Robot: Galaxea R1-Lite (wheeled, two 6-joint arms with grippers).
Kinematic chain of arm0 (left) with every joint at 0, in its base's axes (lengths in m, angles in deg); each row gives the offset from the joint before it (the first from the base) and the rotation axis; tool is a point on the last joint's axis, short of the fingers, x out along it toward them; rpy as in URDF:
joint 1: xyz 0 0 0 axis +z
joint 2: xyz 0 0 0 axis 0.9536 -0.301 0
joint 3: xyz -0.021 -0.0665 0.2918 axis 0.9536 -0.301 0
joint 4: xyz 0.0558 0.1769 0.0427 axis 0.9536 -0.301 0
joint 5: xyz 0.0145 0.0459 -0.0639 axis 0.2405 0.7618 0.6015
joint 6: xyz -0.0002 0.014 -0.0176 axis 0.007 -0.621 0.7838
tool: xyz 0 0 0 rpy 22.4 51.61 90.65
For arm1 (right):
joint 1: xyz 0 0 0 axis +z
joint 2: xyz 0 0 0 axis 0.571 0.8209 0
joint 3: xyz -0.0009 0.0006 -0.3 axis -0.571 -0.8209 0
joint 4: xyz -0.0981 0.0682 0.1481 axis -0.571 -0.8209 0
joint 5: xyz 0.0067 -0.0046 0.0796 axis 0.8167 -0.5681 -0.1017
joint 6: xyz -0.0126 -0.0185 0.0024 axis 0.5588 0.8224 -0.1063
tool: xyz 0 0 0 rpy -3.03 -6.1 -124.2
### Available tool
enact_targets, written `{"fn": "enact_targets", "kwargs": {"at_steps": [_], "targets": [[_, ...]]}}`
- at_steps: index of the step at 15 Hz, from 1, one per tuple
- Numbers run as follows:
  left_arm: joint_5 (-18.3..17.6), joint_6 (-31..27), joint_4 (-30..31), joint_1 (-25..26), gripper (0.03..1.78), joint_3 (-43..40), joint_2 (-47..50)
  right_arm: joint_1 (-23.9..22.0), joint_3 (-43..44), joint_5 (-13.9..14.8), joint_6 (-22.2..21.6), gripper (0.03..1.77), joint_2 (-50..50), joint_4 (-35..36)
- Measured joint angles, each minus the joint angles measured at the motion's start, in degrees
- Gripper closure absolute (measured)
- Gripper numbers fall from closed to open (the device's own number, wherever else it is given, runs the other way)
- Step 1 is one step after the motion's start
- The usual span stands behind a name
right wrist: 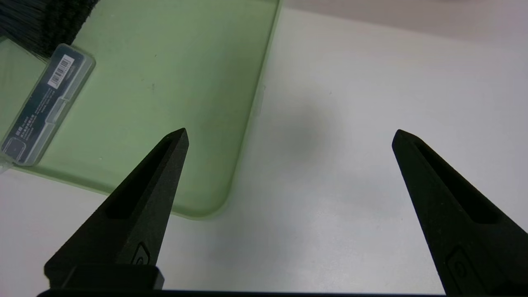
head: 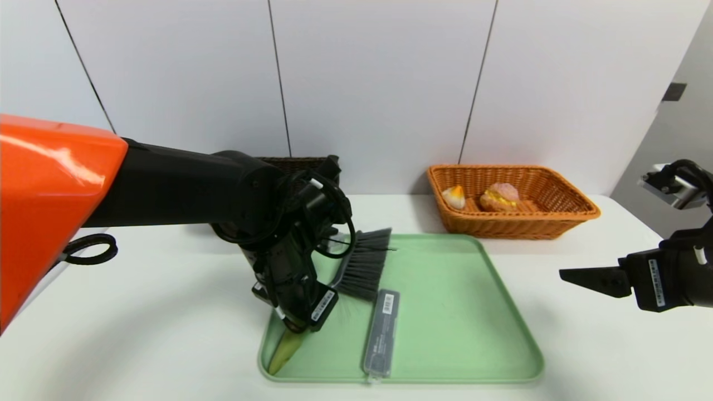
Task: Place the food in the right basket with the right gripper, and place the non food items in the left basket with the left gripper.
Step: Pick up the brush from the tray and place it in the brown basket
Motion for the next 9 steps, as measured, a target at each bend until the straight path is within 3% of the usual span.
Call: {"fn": "enact_targets", "kwargs": {"at_steps": [9], "targets": [[0.0, 0.2, -0.2, 0.0, 1.4, 4.9, 0.4, -0.1, -0.7, 0.0, 0.0, 0.09, -1.3, 0.0]]}}
